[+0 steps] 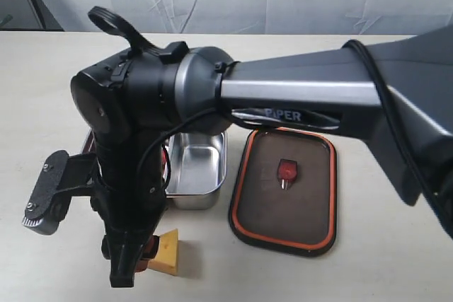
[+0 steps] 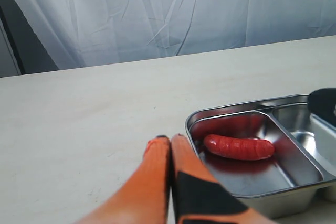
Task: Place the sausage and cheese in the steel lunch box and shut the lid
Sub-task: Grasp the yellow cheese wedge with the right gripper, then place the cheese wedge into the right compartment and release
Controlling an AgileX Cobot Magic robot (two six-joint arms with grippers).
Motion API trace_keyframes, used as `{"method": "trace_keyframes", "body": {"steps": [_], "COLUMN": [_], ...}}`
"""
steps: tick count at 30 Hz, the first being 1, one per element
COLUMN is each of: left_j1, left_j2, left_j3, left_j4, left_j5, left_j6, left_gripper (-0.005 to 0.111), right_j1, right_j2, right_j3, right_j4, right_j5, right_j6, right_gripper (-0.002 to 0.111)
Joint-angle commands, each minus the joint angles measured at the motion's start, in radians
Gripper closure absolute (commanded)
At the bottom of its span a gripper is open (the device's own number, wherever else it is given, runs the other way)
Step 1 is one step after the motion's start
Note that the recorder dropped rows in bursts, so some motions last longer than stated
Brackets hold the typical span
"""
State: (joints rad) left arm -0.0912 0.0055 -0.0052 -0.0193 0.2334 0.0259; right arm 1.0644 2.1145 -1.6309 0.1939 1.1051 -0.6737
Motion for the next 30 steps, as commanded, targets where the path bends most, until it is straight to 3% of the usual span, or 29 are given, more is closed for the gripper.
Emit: {"method": "trace_keyframes", "body": {"steps": [1, 16, 20, 23, 30], "left_j1": [0.000, 0.000, 0.000, 0.000, 0.000], "left_j2": [-0.006, -0.006, -0.006, -0.006, -0.006], "left_j3": [0.005, 0.005, 0.005, 0.005, 0.005], "left_j4": [0.006, 0.006, 0.006, 0.006, 0.006], "left_j5": [-0.001, -0.001, -0.001, -0.001, -0.001], "left_j6": [0.000, 0.000, 0.000, 0.000, 0.000], "left_gripper": [0.107, 0.107, 0.107, 0.107, 0.107], "right_j1": [0.002, 0.002, 0.002, 0.002, 0.002], "right_j2": [0.034, 0.112, 0.114, 0.114, 0.087], "right_j3": [0.005, 0.005, 0.005, 0.005, 0.005], "right_j4": [-0.006, -0.010, -0.005, -0.001, 0.043], "right_j5": [-0.018, -0.041, -0.039, -0.034, 0.024], "right_j6": [-0.010, -0.010, -0.008, -0.008, -0.003], "right_gripper": [0.052, 0.053, 0.078, 0.105, 0.108]}}
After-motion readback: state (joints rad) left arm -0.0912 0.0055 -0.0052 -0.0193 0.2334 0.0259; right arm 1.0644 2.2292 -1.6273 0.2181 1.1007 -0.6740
